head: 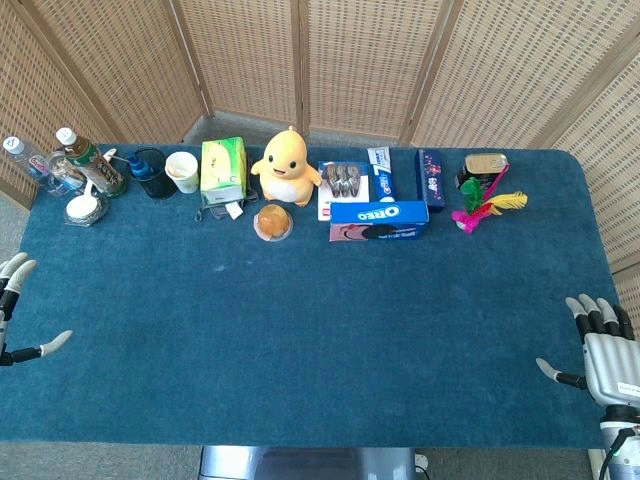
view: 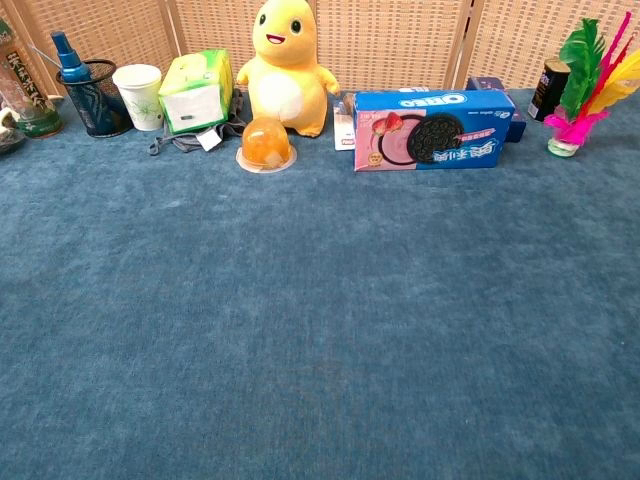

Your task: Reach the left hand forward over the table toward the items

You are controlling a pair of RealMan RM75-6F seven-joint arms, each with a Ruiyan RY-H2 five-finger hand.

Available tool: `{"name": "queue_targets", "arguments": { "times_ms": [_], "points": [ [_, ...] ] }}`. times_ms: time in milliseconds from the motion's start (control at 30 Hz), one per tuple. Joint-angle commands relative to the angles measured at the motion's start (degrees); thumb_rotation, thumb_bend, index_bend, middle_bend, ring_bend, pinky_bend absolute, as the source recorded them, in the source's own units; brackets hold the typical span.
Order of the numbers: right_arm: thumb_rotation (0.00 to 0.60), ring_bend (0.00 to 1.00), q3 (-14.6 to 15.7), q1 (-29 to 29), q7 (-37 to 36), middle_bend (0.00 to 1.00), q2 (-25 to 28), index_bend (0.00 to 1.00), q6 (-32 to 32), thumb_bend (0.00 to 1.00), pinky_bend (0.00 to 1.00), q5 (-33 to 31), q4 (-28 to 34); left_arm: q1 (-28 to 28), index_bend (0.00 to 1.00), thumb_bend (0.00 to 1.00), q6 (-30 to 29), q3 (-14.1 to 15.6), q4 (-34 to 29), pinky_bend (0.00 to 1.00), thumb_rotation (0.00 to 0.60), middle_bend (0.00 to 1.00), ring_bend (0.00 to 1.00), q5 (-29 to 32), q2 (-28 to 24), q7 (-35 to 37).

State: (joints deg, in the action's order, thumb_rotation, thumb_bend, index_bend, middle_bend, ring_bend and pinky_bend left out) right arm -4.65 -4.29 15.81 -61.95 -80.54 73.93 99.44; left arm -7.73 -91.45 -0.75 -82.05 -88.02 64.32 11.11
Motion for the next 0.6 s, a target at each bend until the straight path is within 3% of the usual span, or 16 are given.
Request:
{"name": "queue_targets", "arguments": {
  "times_ms": [33,233,300,367,433,500,600],
  "points": [
    [0.383,0.0,0.0,0.0,0.1,0.0,-0.1,0.0,0.1,0.0,0.02,0.0,0.0,0.1,0.0,0.08,0.1,-0.1,0.0,0.05,0.308,0.0,0.0,-0.1,0.0,0.0],
    [0.381,0.0,0.1,0.0,0.1,0.0,-0.1,0.0,0.0,0.0,0.02,-0.1,0.0,0.3,0.0,0.08,0.6,-0.3,0.6,0.05,0.307,0.0,0.0,-0.6,0.3,0.0],
    [0.385,0.0,0.0,0.0,0.0,0.0,-0.1,0.0,-0.1,0.0,0.02,0.0,0.1,0.0,0.0,0.08,0.2,-0.5,1.1,0.09,0.311,0.0,0.0,-1.3,0.7,0.2],
    [0.383,0.0,0.0,0.0,-0.1,0.0,0.0,0.0,-0.2,0.0,0.02,0.0,0.1,-0.5,0.0,0.08,-0.8,-0.9,2.1,0.26,0.322,0.0,0.0,-2.9,1.7,0.8],
    [0.382,0.0,-0.1,0.0,-0.2,0.0,0.0,0.0,-0.2,0.0,0.02,-0.2,0.0,-1.2,0.0,0.08,-1.6,-1.2,2.9,0.52,0.34,0.0,0.0,-4.7,2.9,1.2],
    [0.383,0.0,-0.1,0.0,-0.1,0.0,-0.1,0.0,-0.1,0.0,0.02,-0.4,0.0,-2.4,0.0,0.08,-1.1,-1.2,2.5,0.64,0.351,0.0,0.0,-6.6,3.6,-0.6],
    [0.382,0.0,-0.2,-0.1,0.0,0.0,-0.1,0.0,0.0,0.0,0.02,-0.5,0.0,-4.2,0.0,0.09,-0.3,-1.2,0.9,0.7,0.382,0.0,0.01,-9.1,4.4,-3.7]
  ]
}}
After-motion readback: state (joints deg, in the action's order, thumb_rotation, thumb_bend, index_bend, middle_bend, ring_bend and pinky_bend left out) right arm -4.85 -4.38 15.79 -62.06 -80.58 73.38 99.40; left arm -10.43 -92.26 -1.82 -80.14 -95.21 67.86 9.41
